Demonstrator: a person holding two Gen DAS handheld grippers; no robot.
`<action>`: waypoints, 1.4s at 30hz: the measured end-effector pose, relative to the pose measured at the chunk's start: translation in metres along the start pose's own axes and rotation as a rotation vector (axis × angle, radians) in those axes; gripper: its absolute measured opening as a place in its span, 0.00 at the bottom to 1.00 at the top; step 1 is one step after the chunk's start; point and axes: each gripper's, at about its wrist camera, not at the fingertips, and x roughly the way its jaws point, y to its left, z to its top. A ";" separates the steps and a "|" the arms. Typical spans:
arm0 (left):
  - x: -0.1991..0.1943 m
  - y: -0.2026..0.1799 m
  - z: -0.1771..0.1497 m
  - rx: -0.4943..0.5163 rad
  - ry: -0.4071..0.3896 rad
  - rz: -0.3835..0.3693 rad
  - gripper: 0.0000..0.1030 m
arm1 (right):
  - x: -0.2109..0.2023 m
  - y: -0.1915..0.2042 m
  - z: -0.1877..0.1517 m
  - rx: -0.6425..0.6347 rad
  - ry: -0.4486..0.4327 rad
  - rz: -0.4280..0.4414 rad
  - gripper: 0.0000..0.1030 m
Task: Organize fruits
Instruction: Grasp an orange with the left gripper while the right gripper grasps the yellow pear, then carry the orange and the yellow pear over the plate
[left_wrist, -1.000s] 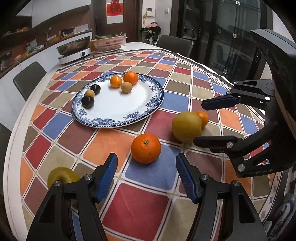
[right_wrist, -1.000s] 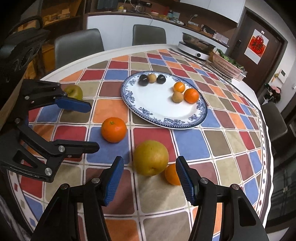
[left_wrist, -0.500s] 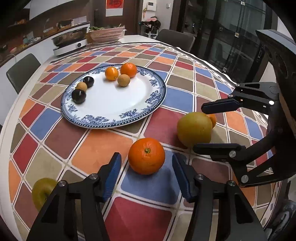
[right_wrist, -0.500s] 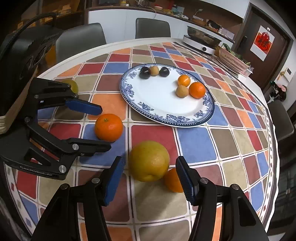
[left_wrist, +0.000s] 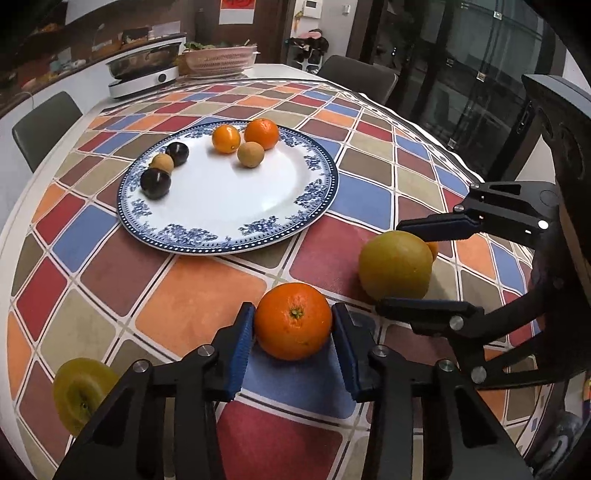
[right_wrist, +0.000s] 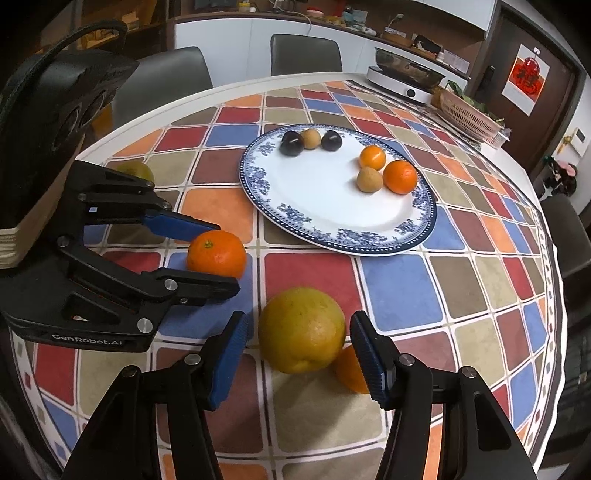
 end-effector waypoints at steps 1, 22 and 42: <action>-0.002 0.000 -0.001 -0.005 -0.003 0.001 0.40 | 0.000 0.000 0.000 0.000 0.002 -0.004 0.51; -0.080 -0.014 -0.005 -0.061 -0.184 0.084 0.40 | -0.048 0.010 0.006 0.046 -0.119 -0.024 0.48; -0.122 -0.020 0.044 -0.042 -0.306 0.127 0.40 | -0.100 -0.025 0.029 0.265 -0.308 -0.016 0.48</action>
